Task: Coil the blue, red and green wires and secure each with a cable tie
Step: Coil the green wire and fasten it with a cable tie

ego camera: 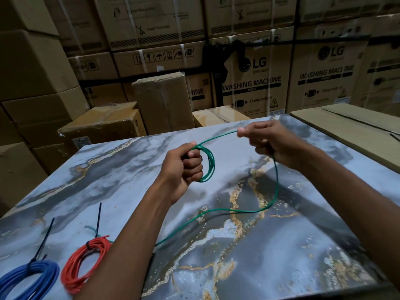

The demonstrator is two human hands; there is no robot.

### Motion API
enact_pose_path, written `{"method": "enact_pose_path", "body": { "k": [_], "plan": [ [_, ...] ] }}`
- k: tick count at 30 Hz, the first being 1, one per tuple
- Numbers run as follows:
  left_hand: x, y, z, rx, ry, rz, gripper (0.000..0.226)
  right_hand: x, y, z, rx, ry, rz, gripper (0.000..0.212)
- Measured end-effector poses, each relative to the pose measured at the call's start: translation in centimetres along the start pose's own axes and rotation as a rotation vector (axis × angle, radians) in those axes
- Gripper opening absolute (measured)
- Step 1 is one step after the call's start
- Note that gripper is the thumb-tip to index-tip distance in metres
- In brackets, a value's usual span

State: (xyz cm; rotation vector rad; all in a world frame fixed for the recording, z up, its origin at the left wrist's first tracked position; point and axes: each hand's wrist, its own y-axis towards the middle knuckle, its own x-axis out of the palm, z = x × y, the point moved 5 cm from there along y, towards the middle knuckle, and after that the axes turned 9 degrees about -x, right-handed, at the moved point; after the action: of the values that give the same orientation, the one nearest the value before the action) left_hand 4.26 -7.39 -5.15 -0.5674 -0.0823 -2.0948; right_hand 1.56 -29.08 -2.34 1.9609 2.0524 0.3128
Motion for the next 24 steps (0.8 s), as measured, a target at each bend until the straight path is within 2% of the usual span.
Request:
{"method": "enact_pose_path", "body": {
  "k": [4,8,10,12,13,15,18,21,24],
  "plan": [
    [0.9,0.0,-0.4,-0.015,-0.079,-0.044,0.043,-2.1,0.3,0.9,-0.011,-0.103,0.060,0.033],
    [-0.2,0.2,0.2,0.052,-0.286,-0.048,0.040,-4.0,0.3,1.3,-0.087,-0.216,0.184,0.025],
    [-0.8,0.3,0.3,0.076,-0.331,-0.041,0.039,-4.4,0.4,1.6,-0.159,-0.338,0.244,0.023],
    [-1.3,0.6,0.2,0.089,-0.359,-0.021,0.038,-3.6,0.4,2.0,-0.241,-0.595,0.245,0.020],
    [-1.5,0.8,0.2,0.098,-0.377,-0.009,0.038,-2.7,0.3,2.0,-0.296,-0.757,0.193,0.019],
    [-2.1,1.0,0.5,0.130,-0.401,0.023,0.038,0.5,0.1,1.9,-0.401,-1.028,-0.016,0.020],
    [-3.0,1.3,0.6,0.160,-0.374,0.092,0.040,5.2,-0.7,1.8,-0.428,-1.229,-0.312,0.023],
    [-3.4,1.5,0.3,0.172,-0.304,0.172,0.041,7.9,-1.6,0.9,-0.490,-1.211,-0.395,0.021],
    [-3.4,1.7,0.3,0.195,-0.253,0.231,0.039,9.2,-2.3,0.3,-0.543,-1.077,-0.390,0.020]
  ]
}}
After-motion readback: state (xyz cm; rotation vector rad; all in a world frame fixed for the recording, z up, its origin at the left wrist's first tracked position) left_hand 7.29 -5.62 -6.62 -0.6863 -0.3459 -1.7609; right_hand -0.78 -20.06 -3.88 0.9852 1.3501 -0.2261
